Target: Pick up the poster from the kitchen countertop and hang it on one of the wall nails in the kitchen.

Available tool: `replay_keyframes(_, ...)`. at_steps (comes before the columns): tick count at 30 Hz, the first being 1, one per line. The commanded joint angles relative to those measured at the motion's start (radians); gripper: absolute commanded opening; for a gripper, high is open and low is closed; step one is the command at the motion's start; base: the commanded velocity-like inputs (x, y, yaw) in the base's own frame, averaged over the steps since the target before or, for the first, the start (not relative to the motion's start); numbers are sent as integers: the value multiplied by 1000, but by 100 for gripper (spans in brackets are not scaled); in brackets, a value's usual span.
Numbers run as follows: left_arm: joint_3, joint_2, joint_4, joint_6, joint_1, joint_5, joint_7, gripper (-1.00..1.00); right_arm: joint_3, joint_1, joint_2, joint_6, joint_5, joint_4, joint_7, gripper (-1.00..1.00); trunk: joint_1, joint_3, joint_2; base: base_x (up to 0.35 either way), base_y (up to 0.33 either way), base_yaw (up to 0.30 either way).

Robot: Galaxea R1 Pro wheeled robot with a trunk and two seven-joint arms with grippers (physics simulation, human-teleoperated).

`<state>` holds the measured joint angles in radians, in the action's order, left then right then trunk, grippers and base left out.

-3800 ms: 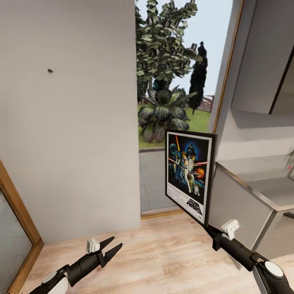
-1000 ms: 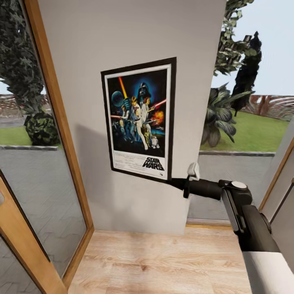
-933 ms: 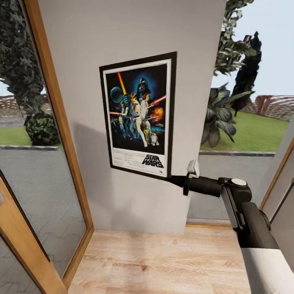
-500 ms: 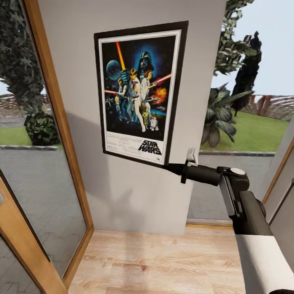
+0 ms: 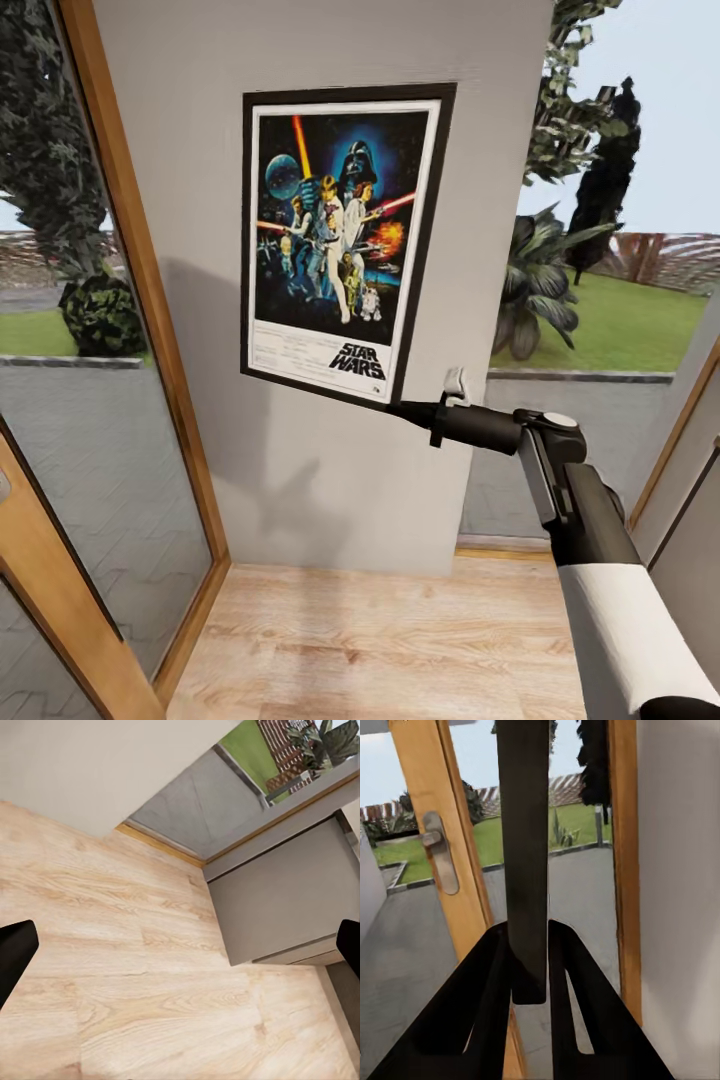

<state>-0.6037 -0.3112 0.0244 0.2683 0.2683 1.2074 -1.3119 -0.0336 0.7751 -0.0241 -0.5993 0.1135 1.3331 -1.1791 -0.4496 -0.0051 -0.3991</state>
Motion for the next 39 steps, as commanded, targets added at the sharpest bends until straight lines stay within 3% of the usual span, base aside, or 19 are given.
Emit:
replay_keyframes(1,-8,0,0,6,0,8,-1,100,0,4,0,-10,8,-12,-3,-100,0,-1,-1,0,0,0)
replay_keyframes(12,-8,0,0,6,0,8,-1,100,7,22,1,-10,9,-32,-11,-100,0,-1,-1,0,0,0)
replay_keyframes(17,-8,0,0,6,0,8,-1,100,67,25,-1,-10,9,-32,-12,-100,0,-1,-1,0,0,0)
replay_keyframes(20,-8,0,0,6,0,8,-1,100,83,25,-2,-9,9,-32,-13,-100,0,-1,-1,0,0,0)
replay_keyframes(33,-7,-2,0,6,0,8,-1,100,93,26,-11,-8,9,-29,-14,-100,0,-1,-1,0,0,0)
replay_keyframes(39,-7,-2,0,6,0,8,-1,100,93,29,-45,-7,9,-25,-16,-100,0,-1,-1,0,0,0)
